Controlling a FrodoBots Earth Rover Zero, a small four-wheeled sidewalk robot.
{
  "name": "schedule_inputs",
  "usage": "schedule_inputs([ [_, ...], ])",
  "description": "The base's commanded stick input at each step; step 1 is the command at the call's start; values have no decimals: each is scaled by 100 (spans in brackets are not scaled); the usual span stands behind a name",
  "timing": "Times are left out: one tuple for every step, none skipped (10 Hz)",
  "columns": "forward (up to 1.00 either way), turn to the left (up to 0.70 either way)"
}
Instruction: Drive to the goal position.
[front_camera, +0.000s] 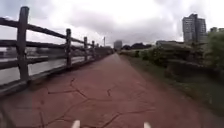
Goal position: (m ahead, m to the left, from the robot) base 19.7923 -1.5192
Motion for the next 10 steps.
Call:
schedule_inputs([
  [85, -24],
  [85, -12],
  [85, 4],
  [85, 9],
  [85, 10],
  [85, 10],
  [85, 10],
  [85, 10],
  [85, -11],
  [85, -24],
])
